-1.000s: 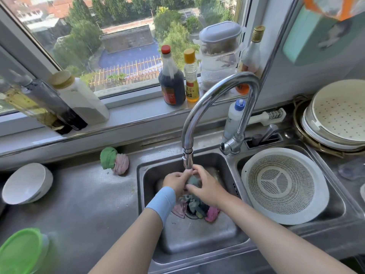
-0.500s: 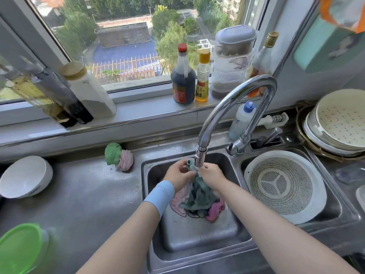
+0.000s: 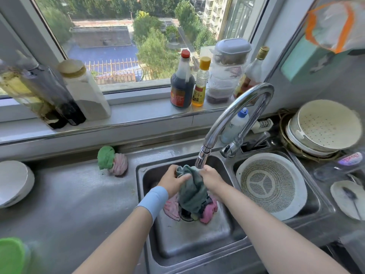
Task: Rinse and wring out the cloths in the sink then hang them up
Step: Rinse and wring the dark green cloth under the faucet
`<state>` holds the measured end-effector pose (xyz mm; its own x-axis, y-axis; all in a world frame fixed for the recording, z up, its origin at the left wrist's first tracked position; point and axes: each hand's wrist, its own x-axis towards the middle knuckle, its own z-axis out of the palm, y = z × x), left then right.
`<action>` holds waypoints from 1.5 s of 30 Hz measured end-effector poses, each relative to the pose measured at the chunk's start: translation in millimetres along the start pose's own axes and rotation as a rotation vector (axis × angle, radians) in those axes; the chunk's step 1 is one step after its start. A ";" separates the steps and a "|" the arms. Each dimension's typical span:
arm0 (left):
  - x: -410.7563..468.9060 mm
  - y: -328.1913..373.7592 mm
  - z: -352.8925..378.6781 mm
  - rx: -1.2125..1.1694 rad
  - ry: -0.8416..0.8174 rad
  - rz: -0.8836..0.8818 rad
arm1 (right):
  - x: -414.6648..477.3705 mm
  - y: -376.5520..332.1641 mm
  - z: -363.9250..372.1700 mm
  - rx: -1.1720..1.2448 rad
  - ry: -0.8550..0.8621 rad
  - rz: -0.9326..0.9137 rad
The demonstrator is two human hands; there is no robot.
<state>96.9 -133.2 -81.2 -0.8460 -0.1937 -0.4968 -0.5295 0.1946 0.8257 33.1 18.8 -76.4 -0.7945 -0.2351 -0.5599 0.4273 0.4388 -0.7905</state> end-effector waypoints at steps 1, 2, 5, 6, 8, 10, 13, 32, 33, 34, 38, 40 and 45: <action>0.1 0.6 0.9 -0.041 0.003 0.017 | -0.5 -2.6 5.9 0.092 -0.018 -0.002; 0.5 2.4 1.9 -0.099 0.014 0.023 | -1.5 -4.9 11.2 0.178 -0.046 -0.007; 0.0 12.6 2.6 -0.190 0.051 0.018 | -7.0 -5.5 21.8 0.397 -0.083 -0.003; 0.9 15.9 2.4 -0.168 0.034 0.022 | -8.3 -3.0 23.1 0.444 -0.087 0.013; 3.4 20.0 3.5 -0.125 -0.057 0.030 | -10.5 3.5 22.1 0.454 -0.087 0.020; 3.0 21.6 6.3 -0.226 -0.170 -0.007 | -13.5 6.7 19.2 0.279 -0.032 0.011; 0.0 12.9 14.6 -0.299 -0.102 -0.014 | -12.5 8.4 19.5 0.147 0.141 0.031; 24.9 2.8 2.9 0.150 -0.183 0.140 | -10.8 25.5 31.3 -0.375 0.198 -0.240; 26.9 1.8 2.4 0.188 -0.186 0.140 | -8.8 23.4 32.6 -0.483 0.199 -0.270; 26.9 0.0 1.6 0.212 -0.177 0.127 | -7.9 20.1 34.6 -0.576 0.198 -0.295; 16.6 -17.7 -1.4 -0.057 -0.173 -0.023 | 1.6 10.6 41.0 -0.828 0.199 -0.228; 16.1 -23.4 -5.5 -0.119 -0.237 -0.048 | 5.1 7.4 42.3 -0.776 0.197 -0.128; 24.0 -29.3 0.0 0.205 -0.314 0.131 | 3.2 5.1 35.7 -0.150 0.301 0.160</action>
<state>92.1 -143.6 -117.3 -0.8685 0.1425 -0.4748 -0.3910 0.3919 0.8328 48.2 -10.6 -91.1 -0.8236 0.1028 -0.5577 0.5061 0.5770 -0.6410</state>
